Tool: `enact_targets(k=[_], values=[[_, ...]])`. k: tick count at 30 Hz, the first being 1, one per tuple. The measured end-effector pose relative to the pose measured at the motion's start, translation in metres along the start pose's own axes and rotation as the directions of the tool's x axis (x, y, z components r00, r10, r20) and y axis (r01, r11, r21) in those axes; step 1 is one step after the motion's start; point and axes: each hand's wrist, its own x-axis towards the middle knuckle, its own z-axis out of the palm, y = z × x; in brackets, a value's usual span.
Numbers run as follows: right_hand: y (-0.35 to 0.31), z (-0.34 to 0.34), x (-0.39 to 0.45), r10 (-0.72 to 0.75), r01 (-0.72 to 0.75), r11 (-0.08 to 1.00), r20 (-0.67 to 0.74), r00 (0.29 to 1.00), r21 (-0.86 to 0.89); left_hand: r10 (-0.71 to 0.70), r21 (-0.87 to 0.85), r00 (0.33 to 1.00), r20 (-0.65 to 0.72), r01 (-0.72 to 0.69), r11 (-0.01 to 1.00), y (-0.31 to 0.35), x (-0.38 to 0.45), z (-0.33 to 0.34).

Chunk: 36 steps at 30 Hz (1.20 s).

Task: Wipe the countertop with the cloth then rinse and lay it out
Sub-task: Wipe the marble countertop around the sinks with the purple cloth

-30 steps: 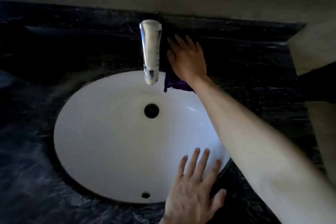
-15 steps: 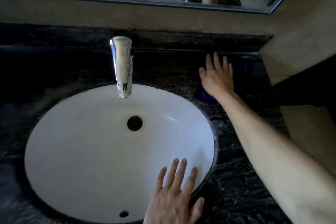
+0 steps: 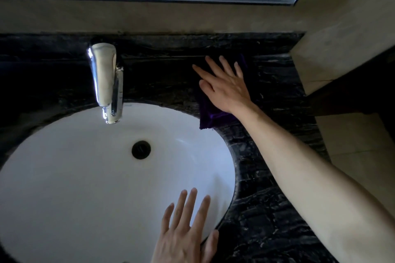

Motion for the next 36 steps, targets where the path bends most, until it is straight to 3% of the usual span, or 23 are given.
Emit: enact_targets(k=[7, 12, 16, 19, 25, 29, 36], values=[[0.075, -0.006, -0.012, 0.190, -0.189, 0.982, -0.028, 0.981, 0.016, 0.017, 0.013, 0.999, -0.035, -0.017, 1.000, 0.009, 0.010, 0.001], [0.133, -0.013, -0.039, 0.438, -0.437, 0.898, -0.012, 0.899, 0.056, -0.001, -0.005, 1.000, -0.027, 0.001, 1.000, 0.009, 0.010, 0.003], [0.140, -0.013, -0.047, 0.533, -0.535, 0.839, 0.048, 0.845, 0.097, -0.018, -0.016, 0.999, -0.032, 0.018, 1.000, 0.011, 0.010, 0.005], [0.127, -0.009, -0.068, 0.538, -0.540, 0.836, 0.050, 0.842, 0.098, -0.041, -0.007, 0.999, 0.004, 0.041, 0.999, 0.013, 0.010, 0.001], [0.052, 0.014, -0.138, 0.382, -0.381, 0.924, -0.023, 0.924, 0.023, -0.046, -0.020, 0.997, 0.057, 0.047, 0.999, 0.017, 0.007, -0.007], [0.019, 0.017, -0.118, 0.256, -0.255, 0.967, -0.058, 0.965, 0.014, -0.057, -0.012, 0.996, 0.073, 0.058, 0.998, 0.019, 0.005, -0.010], [-0.025, 0.033, -0.141, -0.117, 0.111, 0.990, -0.062, 0.991, -0.090, -0.077, 0.030, 0.992, 0.101, 0.074, 0.997, 0.021, 0.005, -0.011]])
